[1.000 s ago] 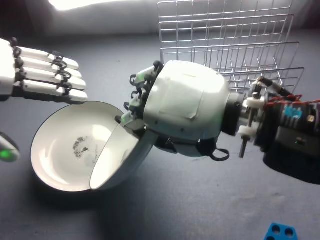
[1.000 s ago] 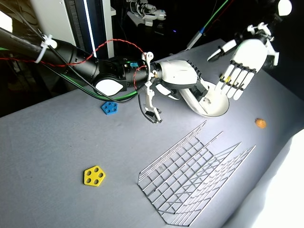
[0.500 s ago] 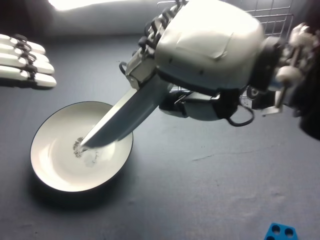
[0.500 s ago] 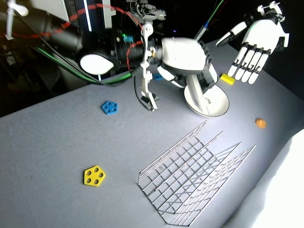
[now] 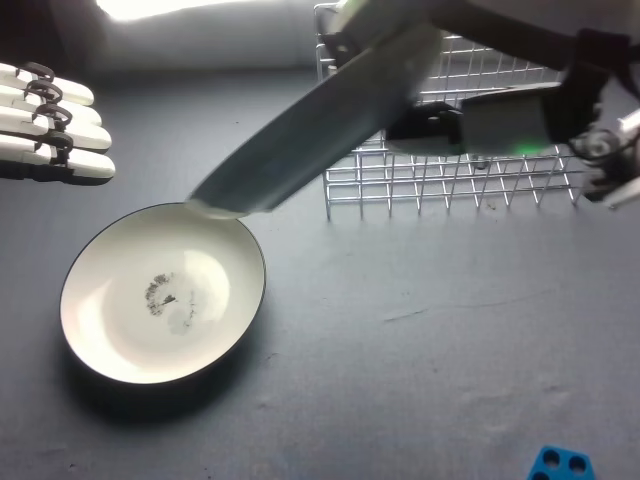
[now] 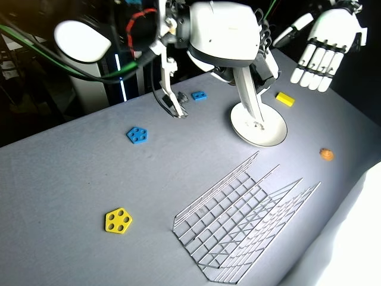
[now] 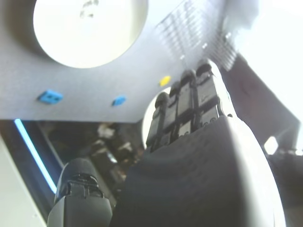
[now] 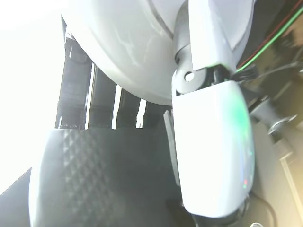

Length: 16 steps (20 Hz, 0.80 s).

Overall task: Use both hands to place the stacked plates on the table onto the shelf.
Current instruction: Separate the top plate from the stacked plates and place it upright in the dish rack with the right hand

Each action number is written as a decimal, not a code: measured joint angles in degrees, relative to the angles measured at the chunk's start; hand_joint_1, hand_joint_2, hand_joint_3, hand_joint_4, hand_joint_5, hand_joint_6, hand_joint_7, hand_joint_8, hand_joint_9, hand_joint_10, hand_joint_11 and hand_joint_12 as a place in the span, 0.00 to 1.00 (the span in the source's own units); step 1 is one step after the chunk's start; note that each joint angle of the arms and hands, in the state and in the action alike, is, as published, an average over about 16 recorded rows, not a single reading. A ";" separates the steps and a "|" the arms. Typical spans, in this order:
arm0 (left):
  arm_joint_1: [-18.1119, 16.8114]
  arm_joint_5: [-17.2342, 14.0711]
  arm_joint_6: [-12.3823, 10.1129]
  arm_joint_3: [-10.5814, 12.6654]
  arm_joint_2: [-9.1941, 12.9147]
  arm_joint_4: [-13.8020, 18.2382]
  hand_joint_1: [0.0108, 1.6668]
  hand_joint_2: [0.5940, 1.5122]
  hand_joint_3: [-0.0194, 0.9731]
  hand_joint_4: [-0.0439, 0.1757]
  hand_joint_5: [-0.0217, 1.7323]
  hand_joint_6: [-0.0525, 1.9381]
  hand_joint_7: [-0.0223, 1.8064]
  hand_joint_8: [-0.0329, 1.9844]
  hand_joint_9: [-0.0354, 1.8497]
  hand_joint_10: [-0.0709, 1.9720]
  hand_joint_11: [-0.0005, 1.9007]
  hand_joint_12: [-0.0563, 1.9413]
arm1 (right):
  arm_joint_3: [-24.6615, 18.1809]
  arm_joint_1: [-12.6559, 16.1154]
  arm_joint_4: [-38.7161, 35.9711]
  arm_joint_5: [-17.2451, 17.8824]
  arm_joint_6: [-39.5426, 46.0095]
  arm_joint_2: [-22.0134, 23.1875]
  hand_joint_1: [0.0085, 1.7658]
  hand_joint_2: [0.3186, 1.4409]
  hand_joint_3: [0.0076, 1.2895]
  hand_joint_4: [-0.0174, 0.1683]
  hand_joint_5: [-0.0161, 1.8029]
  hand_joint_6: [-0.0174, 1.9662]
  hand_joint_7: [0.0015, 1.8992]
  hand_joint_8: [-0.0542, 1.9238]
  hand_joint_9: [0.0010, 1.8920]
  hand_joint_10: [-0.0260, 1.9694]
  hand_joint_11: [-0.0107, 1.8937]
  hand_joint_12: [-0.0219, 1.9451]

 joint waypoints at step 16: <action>2.66 1.82 1.82 -2.63 -0.88 2.79 0.00 0.51 0.04 0.23 0.02 0.03 0.02 0.01 0.03 0.04 0.01 0.03 | 8.41 0.18 -16.54 2.04 38.37 7.79 0.75 0.61 0.00 0.05 0.56 0.38 0.58 0.35 0.54 0.58 0.46 0.67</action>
